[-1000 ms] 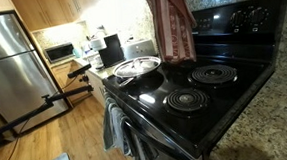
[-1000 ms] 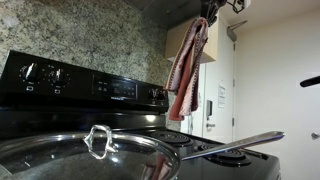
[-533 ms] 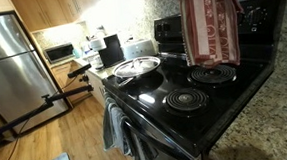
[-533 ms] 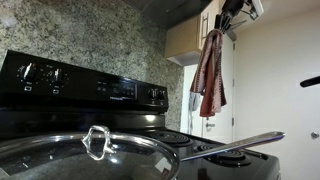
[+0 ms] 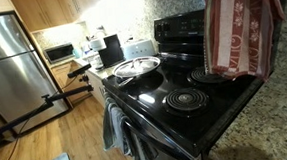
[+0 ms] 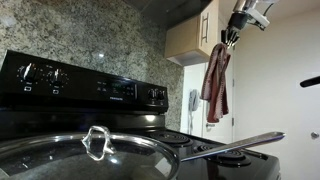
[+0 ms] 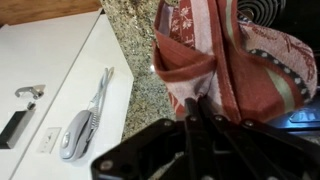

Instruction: Remove the red and pink towel from the oven door and put it on the right side of the countertop

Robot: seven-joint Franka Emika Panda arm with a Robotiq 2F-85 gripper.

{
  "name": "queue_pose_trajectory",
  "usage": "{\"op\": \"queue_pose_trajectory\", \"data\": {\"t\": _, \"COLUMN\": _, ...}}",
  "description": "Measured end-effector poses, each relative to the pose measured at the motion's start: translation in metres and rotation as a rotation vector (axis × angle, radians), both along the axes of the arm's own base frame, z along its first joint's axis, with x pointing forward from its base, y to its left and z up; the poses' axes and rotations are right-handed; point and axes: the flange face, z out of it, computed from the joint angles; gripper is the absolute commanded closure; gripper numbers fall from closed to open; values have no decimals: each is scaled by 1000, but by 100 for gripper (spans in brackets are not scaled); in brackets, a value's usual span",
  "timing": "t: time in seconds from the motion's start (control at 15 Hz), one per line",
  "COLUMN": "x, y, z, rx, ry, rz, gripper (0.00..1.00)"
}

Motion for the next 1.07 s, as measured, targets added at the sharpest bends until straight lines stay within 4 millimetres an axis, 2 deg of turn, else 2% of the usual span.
{"op": "queue_pose_trajectory", "data": {"t": 0.27, "x": -4, "y": -37, "z": -13, "rx": 41, "ry": 7, "rz": -66, "gripper": 99}}
{"op": "queue_pose_trajectory", "data": {"t": 0.67, "x": -19, "y": -89, "z": -21, "rx": 90, "ry": -1, "rz": -157, "gripper": 99}}
{"op": "queue_pose_trajectory", "data": {"t": 1.07, "x": -21, "y": -115, "z": -36, "rx": 130, "ry": 5, "rz": -206, "gripper": 99}}
